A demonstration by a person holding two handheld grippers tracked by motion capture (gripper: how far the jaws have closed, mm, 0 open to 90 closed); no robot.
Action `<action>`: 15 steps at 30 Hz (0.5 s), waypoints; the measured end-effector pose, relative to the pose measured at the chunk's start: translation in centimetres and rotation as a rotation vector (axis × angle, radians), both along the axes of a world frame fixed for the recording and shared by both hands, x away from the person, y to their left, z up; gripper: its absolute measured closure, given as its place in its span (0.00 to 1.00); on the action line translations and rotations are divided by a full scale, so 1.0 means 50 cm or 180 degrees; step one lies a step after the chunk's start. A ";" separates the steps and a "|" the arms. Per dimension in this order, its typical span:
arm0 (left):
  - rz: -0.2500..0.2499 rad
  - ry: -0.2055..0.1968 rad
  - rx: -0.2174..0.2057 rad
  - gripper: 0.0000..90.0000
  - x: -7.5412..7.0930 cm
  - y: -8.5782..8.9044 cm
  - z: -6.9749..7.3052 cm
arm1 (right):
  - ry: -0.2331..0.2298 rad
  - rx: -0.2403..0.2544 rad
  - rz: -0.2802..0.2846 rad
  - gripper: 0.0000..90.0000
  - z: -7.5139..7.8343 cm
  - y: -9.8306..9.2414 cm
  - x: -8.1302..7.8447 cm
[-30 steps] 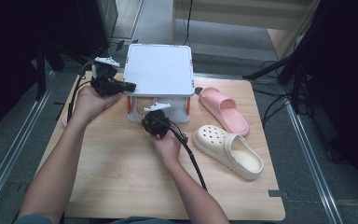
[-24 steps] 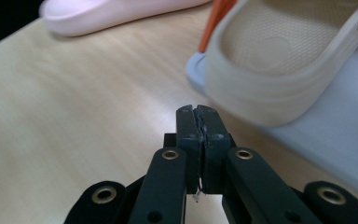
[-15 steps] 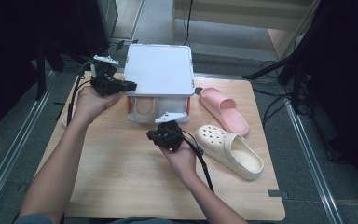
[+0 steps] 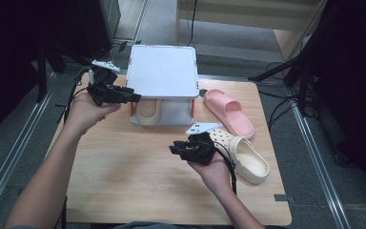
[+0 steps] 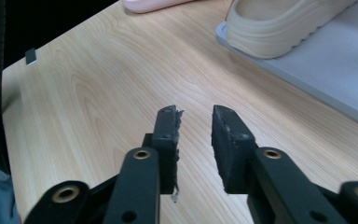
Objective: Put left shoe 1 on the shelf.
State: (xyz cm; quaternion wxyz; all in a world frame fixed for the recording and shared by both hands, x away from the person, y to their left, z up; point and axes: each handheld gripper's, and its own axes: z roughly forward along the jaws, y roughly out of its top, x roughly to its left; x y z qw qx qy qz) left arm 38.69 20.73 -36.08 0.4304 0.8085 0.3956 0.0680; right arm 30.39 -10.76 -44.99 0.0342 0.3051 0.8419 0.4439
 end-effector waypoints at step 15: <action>-0.0070 0.0005 0.0034 0.53 -0.091 -0.002 -0.078 | -0.0062 -0.0050 -0.0218 0.69 0.007 -0.142 -0.026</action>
